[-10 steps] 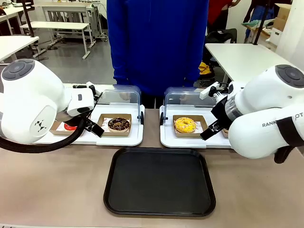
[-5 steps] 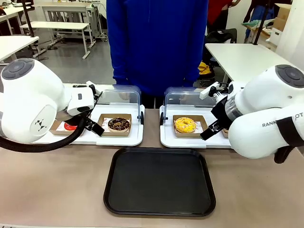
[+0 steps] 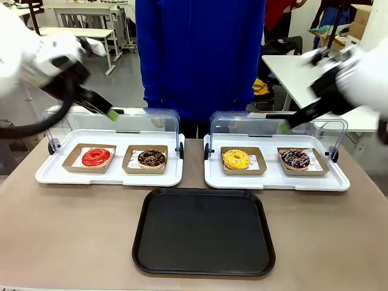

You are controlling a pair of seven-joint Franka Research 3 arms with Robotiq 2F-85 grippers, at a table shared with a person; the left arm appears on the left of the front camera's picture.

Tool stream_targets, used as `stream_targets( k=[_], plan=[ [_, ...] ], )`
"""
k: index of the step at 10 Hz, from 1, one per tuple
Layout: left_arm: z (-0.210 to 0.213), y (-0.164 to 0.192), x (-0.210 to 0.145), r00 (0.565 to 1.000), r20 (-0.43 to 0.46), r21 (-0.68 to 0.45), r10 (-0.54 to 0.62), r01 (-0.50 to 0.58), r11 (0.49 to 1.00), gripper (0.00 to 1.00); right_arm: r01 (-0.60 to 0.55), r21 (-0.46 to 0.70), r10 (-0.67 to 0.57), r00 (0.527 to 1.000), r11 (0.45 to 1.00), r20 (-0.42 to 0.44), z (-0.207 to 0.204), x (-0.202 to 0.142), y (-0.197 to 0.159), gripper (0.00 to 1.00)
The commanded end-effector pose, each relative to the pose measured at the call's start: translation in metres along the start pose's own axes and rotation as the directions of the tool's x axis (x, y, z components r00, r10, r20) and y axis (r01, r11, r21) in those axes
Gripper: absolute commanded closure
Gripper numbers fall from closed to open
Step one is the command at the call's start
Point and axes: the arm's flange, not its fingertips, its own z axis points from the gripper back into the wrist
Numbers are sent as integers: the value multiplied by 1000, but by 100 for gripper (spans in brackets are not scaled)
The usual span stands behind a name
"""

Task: Move the first donut from the left to the tray.
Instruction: Pick up the Paper togo box containing the Donut indicated by the person and place it on the Handle tray.

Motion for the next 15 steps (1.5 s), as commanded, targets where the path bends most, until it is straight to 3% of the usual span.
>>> stream_targets(
  k=[1,2,4,7,9,15],
  plan=[
    [17,53,-18,988,-21,-181,-151,145,973,0,-35,116,28,997,993,65,57,-35,-69,0],
    [36,75,-32,970,17,-273,-244,239,932,0,-107,175,91,991,979,98,79,-53,-94,0],
    [62,119,-66,929,181,-321,-323,366,873,0,-224,224,168,955,949,243,108,-90,-139,0],
    [73,164,-121,892,358,-305,-275,390,869,0,-304,221,213,909,927,359,110,-116,-162,0],
    [76,168,-132,884,381,-288,-270,391,874,0,-320,216,211,887,922,411,107,-125,-165,0],
    [71,144,-123,878,367,-240,-307,409,881,0,-266,222,162,904,938,396,100,-130,-164,0]
  ],
)
